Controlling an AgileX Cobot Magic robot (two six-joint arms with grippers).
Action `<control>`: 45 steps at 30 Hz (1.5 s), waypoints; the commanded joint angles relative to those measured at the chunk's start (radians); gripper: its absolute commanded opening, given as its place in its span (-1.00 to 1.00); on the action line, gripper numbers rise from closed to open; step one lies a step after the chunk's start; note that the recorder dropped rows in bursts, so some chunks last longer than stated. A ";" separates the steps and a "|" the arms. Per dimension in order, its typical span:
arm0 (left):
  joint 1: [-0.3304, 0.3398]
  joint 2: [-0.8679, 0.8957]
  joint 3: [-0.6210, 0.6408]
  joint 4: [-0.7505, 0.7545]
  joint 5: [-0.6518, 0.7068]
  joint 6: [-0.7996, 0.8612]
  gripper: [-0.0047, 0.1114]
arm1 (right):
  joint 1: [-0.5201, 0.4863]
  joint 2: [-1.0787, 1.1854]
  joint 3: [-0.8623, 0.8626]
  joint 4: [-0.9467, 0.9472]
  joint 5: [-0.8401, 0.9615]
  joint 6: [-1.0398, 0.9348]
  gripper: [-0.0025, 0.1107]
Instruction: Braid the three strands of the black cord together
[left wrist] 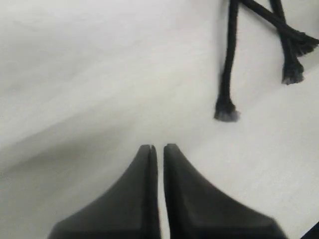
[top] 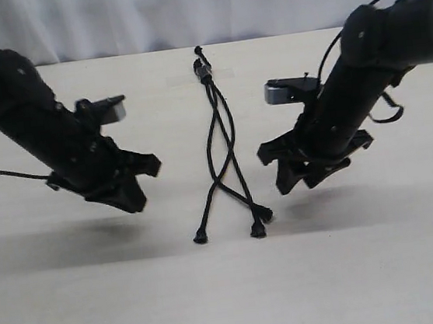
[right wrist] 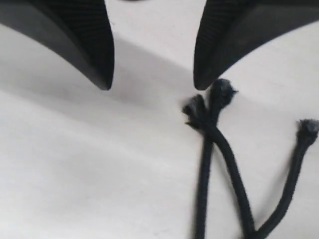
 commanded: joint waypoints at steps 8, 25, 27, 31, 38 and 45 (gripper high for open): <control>0.166 -0.478 0.025 0.353 0.124 -0.195 -0.83 | -0.149 -0.419 0.264 -0.085 0.013 0.015 -0.88; 0.166 -1.543 0.493 0.403 -0.137 -0.195 -0.83 | -0.149 -1.271 0.647 -0.116 -0.438 0.022 -0.88; 0.166 -1.629 0.531 0.405 -0.168 -0.195 -0.83 | -0.149 -1.351 0.695 -0.097 -0.514 0.024 -0.88; 0.166 -1.746 0.586 0.469 -0.200 -0.195 -0.83 | -0.149 -1.466 0.758 -0.055 -0.556 0.024 -0.88; 0.166 -1.828 0.586 0.513 -0.118 -0.195 -0.83 | -0.149 -1.612 0.779 -0.055 -0.551 0.024 -0.88; 0.166 -1.828 0.586 0.513 -0.120 -0.195 -0.83 | -0.149 -1.679 0.779 -0.055 -0.551 0.024 -0.88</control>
